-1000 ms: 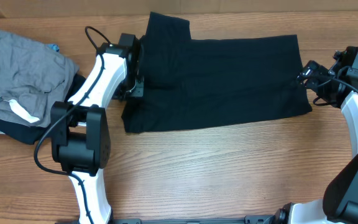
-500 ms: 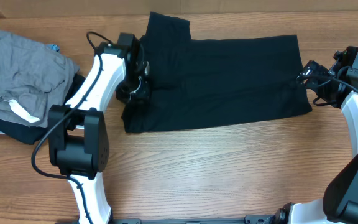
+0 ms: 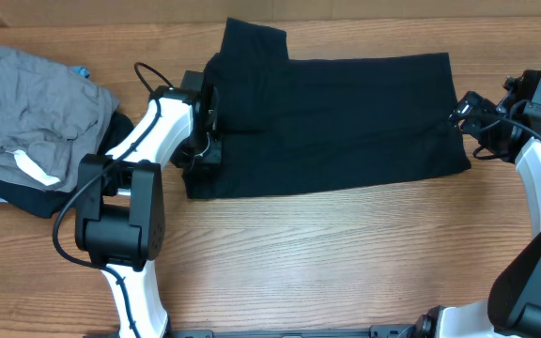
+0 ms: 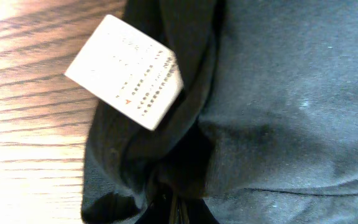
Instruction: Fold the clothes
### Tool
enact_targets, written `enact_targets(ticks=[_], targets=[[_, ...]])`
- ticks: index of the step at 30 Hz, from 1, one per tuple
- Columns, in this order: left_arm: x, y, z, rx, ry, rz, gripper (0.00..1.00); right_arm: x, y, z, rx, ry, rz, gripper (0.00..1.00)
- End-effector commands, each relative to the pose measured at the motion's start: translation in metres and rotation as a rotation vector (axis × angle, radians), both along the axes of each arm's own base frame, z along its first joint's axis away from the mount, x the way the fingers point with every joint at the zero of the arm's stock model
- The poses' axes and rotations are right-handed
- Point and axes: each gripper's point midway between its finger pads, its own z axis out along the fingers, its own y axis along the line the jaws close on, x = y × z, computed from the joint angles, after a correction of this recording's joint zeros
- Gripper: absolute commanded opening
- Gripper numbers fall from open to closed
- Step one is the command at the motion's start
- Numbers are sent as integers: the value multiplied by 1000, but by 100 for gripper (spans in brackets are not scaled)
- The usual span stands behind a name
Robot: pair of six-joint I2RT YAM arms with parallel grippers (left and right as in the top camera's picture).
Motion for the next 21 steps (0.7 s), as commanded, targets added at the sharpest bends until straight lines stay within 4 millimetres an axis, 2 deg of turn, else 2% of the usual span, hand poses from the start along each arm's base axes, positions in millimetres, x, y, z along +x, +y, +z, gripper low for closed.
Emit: enact_targets(ticks=[1, 12, 17, 21], targets=[[1, 9, 6, 60, -24, 21, 7, 0, 0, 9, -8, -25, 0, 100], [-10, 8, 8, 51, 24, 19, 8, 0, 0, 9, -8, -25, 0, 100], [-4, -10, 8, -48, 7, 21, 9, 0, 0, 9, -8, -25, 0, 100], [-2, -13, 8, -67, 1, 21, 11, 0, 0, 9, -8, -25, 0, 100]])
